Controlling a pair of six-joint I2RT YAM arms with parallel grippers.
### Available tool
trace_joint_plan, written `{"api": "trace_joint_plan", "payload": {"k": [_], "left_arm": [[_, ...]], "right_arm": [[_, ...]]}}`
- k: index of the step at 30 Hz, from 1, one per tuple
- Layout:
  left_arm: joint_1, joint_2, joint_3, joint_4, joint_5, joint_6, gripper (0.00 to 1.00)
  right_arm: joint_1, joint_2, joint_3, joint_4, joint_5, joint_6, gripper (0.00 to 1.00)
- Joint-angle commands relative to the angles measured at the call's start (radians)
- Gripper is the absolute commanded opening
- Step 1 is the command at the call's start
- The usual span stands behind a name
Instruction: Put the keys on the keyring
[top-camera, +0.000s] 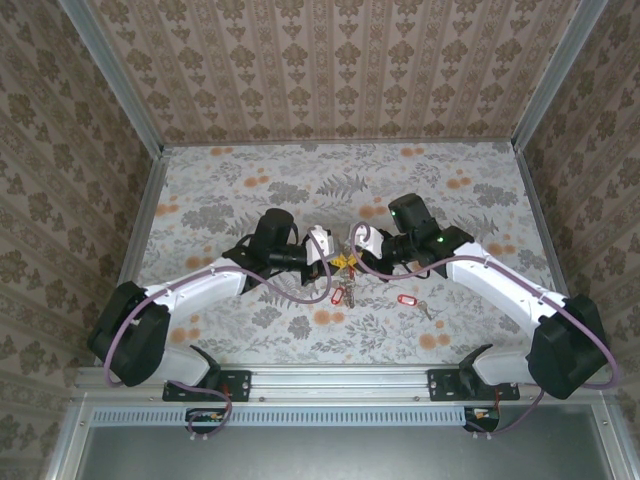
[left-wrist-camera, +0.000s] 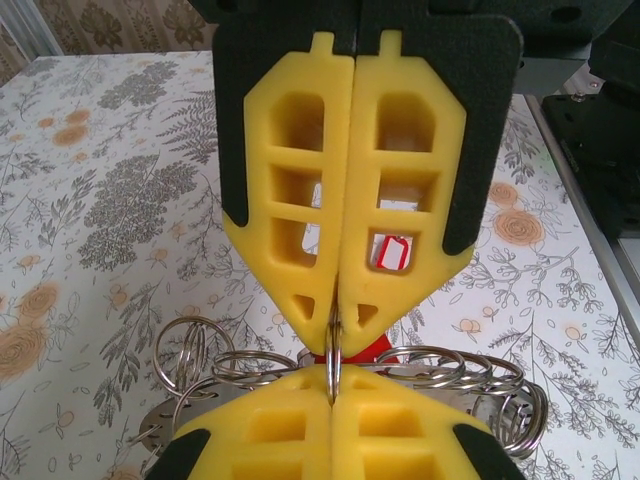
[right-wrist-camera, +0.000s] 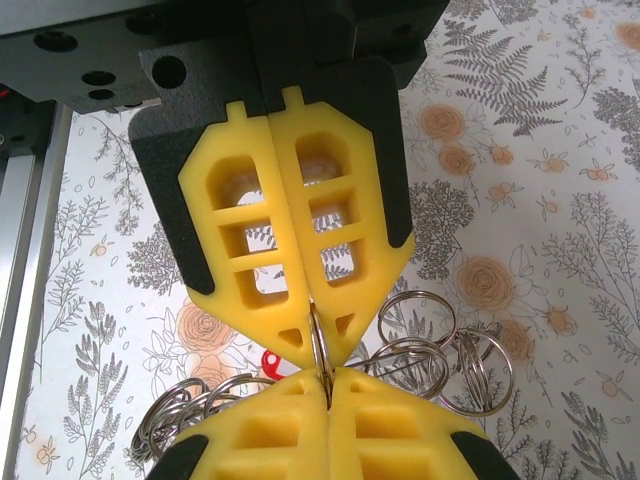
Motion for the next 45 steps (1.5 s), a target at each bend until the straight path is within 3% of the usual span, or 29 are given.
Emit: {"api": "trace_joint_plan", "payload": {"k": [1,8,16,27,40,43,45], "left_arm": [[-0.017,0.011,0.012,0.140,0.033,-0.021,0.00],[-0.023,0.035,0.020,0.171,0.035,-0.029,0.00],[-0.011,0.031,0.031,0.158,0.069,-0.064,0.00],[-0.008,0.022,0.006,0.157,0.100,-0.067,0.00],[-0.004,-0.006,-0.041,0.252,0.145,-0.125,0.00],[-0.005,-0.003,-0.040,0.267,0.156,-0.131,0.00],[-0.005,0.001,-0.047,0.291,0.158,-0.144,0.00]], "right_arm": [[0.006,-0.025,-0.021,-0.009,-0.047,0.018,0.00],[0.008,-0.027,-0.013,-0.060,-0.073,0.046,0.00],[0.006,-0.019,-0.075,0.034,-0.049,0.094,0.00],[0.006,-0.032,-0.038,0.026,-0.047,0.051,0.00],[-0.002,-0.032,-0.061,0.046,-0.068,0.025,0.13],[-0.016,-0.039,-0.073,0.057,-0.079,0.025,0.11],[-0.025,-0.038,-0.069,0.048,-0.095,0.016,0.04]]}}
